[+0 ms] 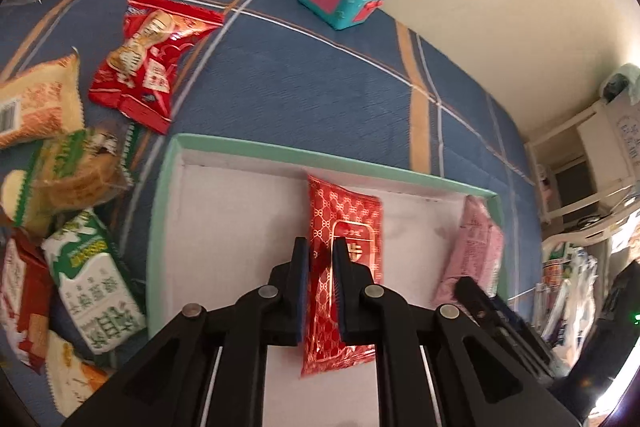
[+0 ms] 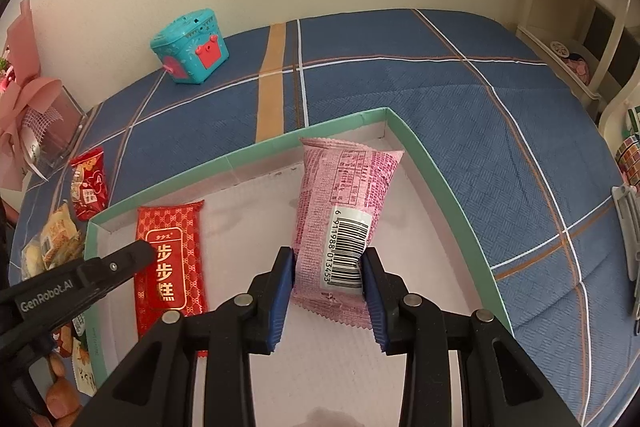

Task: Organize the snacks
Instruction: 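Open left tool over tray while right tool releases pink packet into tray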

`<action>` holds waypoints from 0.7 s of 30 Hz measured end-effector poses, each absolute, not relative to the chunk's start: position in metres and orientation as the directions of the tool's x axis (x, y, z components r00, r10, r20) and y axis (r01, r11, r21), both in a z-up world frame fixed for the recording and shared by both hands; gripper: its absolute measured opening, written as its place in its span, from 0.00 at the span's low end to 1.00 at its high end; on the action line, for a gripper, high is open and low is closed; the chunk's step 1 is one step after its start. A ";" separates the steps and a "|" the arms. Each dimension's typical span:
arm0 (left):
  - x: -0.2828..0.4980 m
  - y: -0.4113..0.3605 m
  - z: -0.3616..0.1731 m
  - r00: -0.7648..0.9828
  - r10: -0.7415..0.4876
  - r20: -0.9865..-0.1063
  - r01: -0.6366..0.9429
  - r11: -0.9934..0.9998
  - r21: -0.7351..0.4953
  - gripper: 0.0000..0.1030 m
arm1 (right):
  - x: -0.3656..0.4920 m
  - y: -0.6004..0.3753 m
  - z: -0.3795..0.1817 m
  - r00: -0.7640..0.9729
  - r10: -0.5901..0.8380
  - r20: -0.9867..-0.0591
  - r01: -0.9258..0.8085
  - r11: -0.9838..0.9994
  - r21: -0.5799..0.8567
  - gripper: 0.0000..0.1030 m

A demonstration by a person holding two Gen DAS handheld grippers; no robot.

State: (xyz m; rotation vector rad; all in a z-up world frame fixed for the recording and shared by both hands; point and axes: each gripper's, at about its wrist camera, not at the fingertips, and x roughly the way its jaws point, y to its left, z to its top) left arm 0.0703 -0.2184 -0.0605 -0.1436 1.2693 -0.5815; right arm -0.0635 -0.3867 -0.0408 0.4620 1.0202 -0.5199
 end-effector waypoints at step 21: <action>0.046 -0.198 -0.010 0.394 -0.170 -0.903 0.380 0.925 -0.008 0.62 | -0.088 -0.382 -0.034 0.403 -0.163 -0.901 0.630 0.764 0.143 0.78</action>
